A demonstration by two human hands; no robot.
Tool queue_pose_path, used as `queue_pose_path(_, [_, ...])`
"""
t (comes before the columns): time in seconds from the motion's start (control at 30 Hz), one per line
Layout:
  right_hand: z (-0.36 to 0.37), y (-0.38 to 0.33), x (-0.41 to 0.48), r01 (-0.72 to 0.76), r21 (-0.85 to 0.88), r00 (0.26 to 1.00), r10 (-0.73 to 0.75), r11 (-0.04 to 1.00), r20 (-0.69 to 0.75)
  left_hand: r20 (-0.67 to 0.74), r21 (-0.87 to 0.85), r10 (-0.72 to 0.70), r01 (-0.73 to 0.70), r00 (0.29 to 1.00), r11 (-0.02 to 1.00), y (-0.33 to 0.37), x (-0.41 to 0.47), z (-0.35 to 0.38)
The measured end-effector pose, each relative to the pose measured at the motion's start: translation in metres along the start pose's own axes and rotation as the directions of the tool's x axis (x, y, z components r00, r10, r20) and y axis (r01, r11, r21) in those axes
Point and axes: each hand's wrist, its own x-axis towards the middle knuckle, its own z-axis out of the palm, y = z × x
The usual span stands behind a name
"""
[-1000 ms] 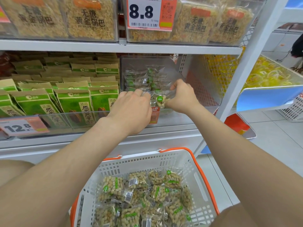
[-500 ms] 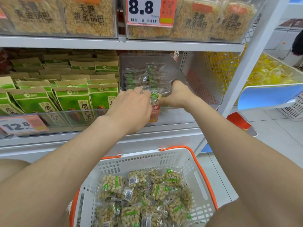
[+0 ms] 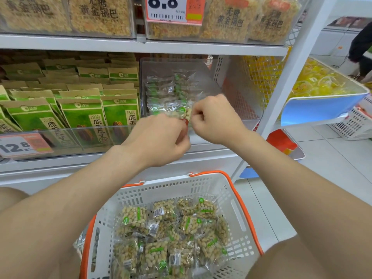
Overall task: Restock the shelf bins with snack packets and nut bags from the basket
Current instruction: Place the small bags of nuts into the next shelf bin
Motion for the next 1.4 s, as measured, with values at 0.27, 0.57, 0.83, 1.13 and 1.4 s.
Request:
queue_pose_path(0.27, [0.052, -0.005, -0.063, 0.094, -0.12, 0.643, 0.032, 0.988, 0.765, 0.659, 0.038, 0.127, -0.201, 0.741, 0.979, 0.016, -0.023, 0.066])
queue_pose_path(0.57, [0.151, 0.005, -0.136, 0.283, -0.198, 0.242, 0.129, 0.938, 0.962, 0.912, -0.027, 0.142, -0.289, 0.386, 0.957, 0.048, -0.079, 0.15])
queue_pose_path(0.83, [0.21, 0.002, -0.19, 0.248, -0.083, 0.183, 0.037, 0.965, 0.982, 0.971, 0.017, 0.098, -0.471, 0.219, 0.882, 0.06, -0.113, 0.166])
queue_pose_path(1.13, [0.248, -0.044, -0.222, 0.182, -0.085, 0.063, 0.074, 0.98, 0.995, 0.943, 0.072, 0.105, -0.5, 0.316, 0.863, 0.051, -0.099, 0.164])
queue_pose_path(1.4, [0.235, -0.036, -0.195, -0.226, -0.024, 0.098, 0.047, 0.974, 0.994, 0.96, 0.061, 0.043, -0.354, 0.278, 0.933, 0.045, -0.093, 0.151])
